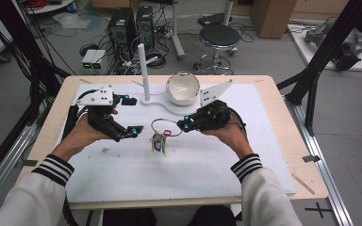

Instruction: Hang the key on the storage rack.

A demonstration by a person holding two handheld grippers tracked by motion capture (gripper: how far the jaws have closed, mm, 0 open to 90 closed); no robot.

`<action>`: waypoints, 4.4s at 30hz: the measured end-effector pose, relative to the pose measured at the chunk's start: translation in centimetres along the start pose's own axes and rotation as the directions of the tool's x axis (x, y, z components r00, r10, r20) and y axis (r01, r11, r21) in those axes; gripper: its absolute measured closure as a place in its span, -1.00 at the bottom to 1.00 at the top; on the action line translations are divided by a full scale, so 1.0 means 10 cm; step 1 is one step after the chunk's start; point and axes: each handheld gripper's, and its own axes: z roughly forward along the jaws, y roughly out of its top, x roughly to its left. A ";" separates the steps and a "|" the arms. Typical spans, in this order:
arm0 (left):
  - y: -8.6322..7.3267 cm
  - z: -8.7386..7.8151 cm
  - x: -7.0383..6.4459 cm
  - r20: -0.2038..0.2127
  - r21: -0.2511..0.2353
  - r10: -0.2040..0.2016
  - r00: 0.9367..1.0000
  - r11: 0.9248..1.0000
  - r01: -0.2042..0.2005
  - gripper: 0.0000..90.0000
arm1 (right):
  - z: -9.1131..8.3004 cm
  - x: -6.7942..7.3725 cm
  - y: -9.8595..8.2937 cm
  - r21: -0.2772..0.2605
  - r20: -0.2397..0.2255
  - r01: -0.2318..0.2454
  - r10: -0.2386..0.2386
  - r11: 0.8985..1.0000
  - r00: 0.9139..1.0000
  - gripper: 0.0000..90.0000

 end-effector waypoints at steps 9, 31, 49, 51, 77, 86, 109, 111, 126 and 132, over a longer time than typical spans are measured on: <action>0.01 0.24 -0.04 0.083 0.051 0.004 0.997 0.999 -0.009 -0.90 | 0.00 0.01 0.00 -0.014 -0.024 -0.003 0.003 1.000 1.000 0.97; 0.05 0.28 -0.08 0.147 0.083 0.012 0.989 0.996 -0.024 0.29 | 0.01 0.03 0.01 -0.028 -0.039 0.004 -0.005 1.000 0.999 0.97; 0.06 0.25 -0.10 0.124 0.100 0.069 0.990 0.992 -0.082 0.93 | 0.00 0.01 0.00 -0.034 -0.036 -0.009 0.008 0.999 0.999 0.97; 0.07 0.25 -0.10 0.124 0.099 0.061 0.990 0.992 -0.074 0.93 | 0.01 0.00 0.01 -0.043 -0.033 -0.001 0.000 0.999 0.999 0.97; 0.33 0.05 0.14 -0.001 0.114 0.037 0.999 0.993 -0.037 0.94 | -0.29 0.11 -0.26 -0.193 0.313 -0.014 0.076 0.981 0.947 -0.98; 0.36 -0.06 0.37 -0.108 0.105 0.004 0.994 0.994 0.007 0.94 | -0.50 0.20 -0.55 -0.258 0.386 -0.027 0.128 0.966 0.913 -0.98; 0.11 0.02 0.88 -0.295 0.086 -0.097 0.951 0.988 0.128 0.94 | -0.68 0.39 -1.57 -0.390 0.544 -0.081 0.300 0.917 0.783 -0.98; 0.09 0.03 0.91 -0.304 0.083 -0.101 0.947 0.988 0.132 0.94 | -0.68 0.40 -1.59 -0.388 0.547 -0.082 0.301 0.918 0.781 -0.98; -0.07 0.10 1.13 -0.373 0.082 -0.151 0.916 0.977 0.195 0.94 | -0.65 0.48 -1.96 -0.432 0.583 -0.077 0.343 0.899 0.737 -0.98; -0.13 0.13 1.20 -0.389 0.075 -0.170 0.905 0.974 0.215 0.94 | -0.64 0.49 -2.04 -0.462 0.575 -0.063 0.353 0.884 0.737 -0.98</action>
